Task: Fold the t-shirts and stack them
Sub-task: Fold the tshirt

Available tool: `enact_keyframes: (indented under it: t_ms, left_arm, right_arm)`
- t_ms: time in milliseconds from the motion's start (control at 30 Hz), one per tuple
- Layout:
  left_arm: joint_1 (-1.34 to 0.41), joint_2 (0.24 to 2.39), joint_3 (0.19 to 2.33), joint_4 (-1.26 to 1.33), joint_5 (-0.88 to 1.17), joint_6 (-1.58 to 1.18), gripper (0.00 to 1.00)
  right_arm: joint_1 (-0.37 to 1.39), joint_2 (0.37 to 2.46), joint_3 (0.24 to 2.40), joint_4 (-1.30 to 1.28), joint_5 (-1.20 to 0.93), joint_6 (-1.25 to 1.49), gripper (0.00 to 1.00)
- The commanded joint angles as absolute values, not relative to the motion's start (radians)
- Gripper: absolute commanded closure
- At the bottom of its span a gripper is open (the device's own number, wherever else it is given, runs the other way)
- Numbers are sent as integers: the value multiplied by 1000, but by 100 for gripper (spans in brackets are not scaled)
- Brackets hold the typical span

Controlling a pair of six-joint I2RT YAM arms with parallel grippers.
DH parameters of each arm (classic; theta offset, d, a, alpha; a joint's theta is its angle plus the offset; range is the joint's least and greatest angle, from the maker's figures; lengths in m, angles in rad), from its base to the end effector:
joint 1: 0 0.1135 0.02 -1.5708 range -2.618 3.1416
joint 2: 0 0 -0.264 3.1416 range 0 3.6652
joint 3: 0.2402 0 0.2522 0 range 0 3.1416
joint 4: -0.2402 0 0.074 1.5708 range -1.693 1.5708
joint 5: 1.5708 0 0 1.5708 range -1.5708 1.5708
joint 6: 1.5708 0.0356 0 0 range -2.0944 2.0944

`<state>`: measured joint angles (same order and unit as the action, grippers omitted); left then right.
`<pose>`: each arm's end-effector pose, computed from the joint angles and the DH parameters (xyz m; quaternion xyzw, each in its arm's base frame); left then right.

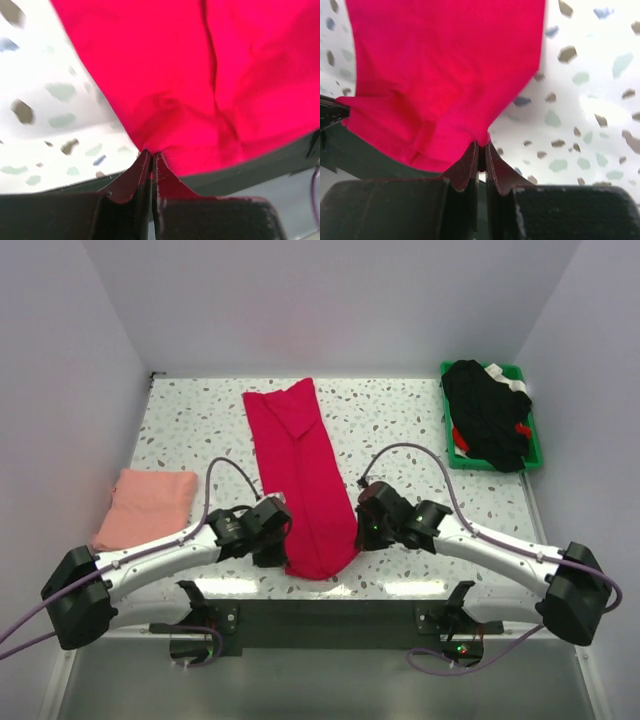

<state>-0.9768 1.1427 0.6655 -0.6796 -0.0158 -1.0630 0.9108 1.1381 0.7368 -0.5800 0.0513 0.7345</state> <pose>0.1122 -0.1651 0.1941 -0.0438 0.9776 -0.1711 0.1142 0.1358 0.1720 0.2217 -0.0768 0.9535 0.1962 0.2155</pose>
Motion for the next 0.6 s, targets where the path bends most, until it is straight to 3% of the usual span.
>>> enact_keyframes:
  t_ms: [0, 567]
  left_arm:
    - [-868, 1132, 725, -663, -37, -968, 93]
    - [-506, 1416, 870, -333, 66, -881, 91]
  right_arm:
    - [911, 1234, 847, -546, 113, 677, 100]
    - [689, 1761, 1311, -348, 110, 655, 100]
